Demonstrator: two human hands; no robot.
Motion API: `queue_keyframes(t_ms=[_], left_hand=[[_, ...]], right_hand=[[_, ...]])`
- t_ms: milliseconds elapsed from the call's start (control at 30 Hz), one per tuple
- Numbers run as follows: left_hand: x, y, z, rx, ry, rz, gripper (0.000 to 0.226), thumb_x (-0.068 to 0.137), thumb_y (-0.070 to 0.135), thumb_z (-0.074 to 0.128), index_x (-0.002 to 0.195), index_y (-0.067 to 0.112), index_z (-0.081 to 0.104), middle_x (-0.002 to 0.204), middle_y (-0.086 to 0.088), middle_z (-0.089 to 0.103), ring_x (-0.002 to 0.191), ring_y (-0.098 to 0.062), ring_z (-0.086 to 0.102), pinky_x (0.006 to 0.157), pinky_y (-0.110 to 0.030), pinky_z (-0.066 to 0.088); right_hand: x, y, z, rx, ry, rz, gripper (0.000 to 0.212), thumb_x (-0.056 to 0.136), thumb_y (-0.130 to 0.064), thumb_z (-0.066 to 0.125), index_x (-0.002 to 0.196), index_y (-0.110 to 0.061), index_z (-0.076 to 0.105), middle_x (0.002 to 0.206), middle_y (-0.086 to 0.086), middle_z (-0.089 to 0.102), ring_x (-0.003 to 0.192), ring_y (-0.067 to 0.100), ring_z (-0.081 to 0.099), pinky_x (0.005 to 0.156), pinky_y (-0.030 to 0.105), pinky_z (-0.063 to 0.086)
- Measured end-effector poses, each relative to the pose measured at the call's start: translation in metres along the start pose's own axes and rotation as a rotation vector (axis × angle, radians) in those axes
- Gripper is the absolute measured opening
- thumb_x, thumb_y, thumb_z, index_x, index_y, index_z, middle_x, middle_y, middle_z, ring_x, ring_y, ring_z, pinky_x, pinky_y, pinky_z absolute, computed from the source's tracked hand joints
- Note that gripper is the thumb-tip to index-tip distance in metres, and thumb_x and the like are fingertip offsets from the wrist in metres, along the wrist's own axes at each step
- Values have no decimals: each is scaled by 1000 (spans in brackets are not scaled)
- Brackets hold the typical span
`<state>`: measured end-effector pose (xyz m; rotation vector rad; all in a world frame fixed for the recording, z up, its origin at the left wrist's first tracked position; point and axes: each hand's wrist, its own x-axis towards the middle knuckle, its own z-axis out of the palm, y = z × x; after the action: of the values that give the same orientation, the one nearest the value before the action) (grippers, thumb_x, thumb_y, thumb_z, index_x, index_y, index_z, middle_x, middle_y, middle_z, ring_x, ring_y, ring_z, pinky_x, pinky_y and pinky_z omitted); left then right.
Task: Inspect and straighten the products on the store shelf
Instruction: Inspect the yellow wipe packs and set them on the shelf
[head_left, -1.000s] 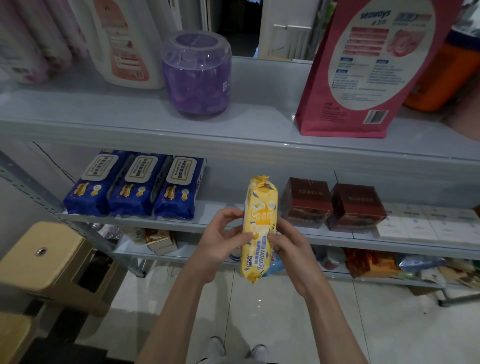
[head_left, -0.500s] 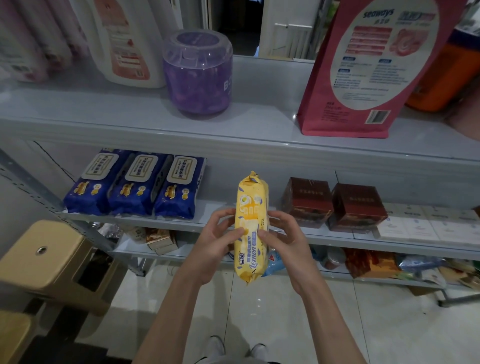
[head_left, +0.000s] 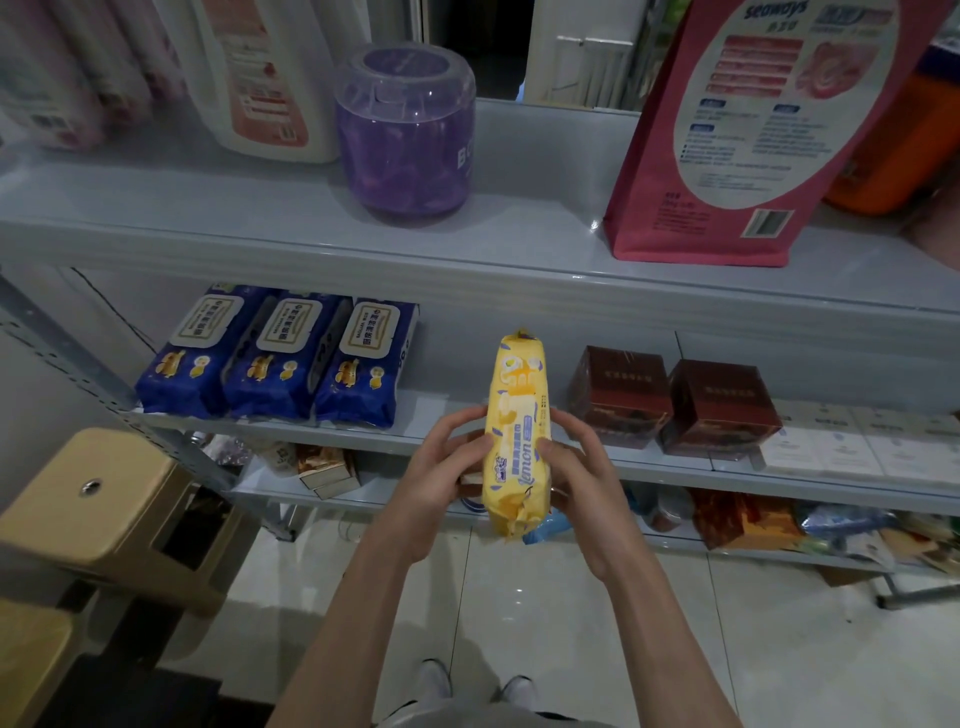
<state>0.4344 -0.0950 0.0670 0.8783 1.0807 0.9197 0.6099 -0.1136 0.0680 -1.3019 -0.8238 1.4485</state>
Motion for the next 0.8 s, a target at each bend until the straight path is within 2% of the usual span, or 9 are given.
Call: queue_keyframes(t_ms=[100, 233, 367, 600, 667, 800], left_hand=[[0, 1, 5, -14, 30, -5, 36, 90, 38, 67, 125, 32, 62, 112, -9, 75, 101, -25, 71, 78, -39, 56], [2, 4, 12, -13, 71, -9, 44, 78, 54, 68, 118, 36, 65, 110, -1, 76, 111, -27, 70, 94, -55, 57], [2, 8, 16, -19, 57, -19, 44, 87, 55, 61, 126, 36, 64, 114, 2, 76, 110, -24, 71, 87, -47, 59], [3, 9, 19, 15, 58, -33, 30, 101, 46, 53, 127, 36, 64, 111, 4, 76, 105, -22, 73, 90, -45, 60], [3, 9, 18, -1, 59, -42, 30, 101, 48, 53, 125, 35, 65, 113, 1, 76, 107, -24, 72, 94, -49, 58], [2, 10, 17, -47, 81, -91, 36, 102, 54, 47, 124, 30, 64, 113, -7, 76, 108, -29, 71, 96, -51, 57]], right_hand=[[1, -2, 1, -17, 44, -9, 28, 98, -31, 67, 125, -31, 60, 109, 8, 78, 92, 23, 77, 65, 24, 57], [0, -3, 0, -15, 61, -24, 23, 104, -36, 57, 124, -27, 64, 108, 2, 79, 97, 21, 77, 68, 25, 57], [0, -3, 0, -3, 69, 0, 28, 105, -35, 54, 128, -28, 68, 119, -1, 76, 109, 22, 73, 80, 36, 56], [-3, -6, 2, -53, 56, -3, 32, 107, -38, 52, 134, -31, 67, 121, -5, 76, 110, 18, 73, 85, 37, 59], [-4, -7, 2, -58, 32, -4, 33, 107, -37, 50, 135, -32, 65, 122, -6, 75, 111, 16, 73, 85, 34, 59], [-5, -10, 4, -64, -7, -20, 35, 103, -37, 55, 137, -34, 63, 120, -9, 76, 106, 11, 74, 73, 24, 60]])
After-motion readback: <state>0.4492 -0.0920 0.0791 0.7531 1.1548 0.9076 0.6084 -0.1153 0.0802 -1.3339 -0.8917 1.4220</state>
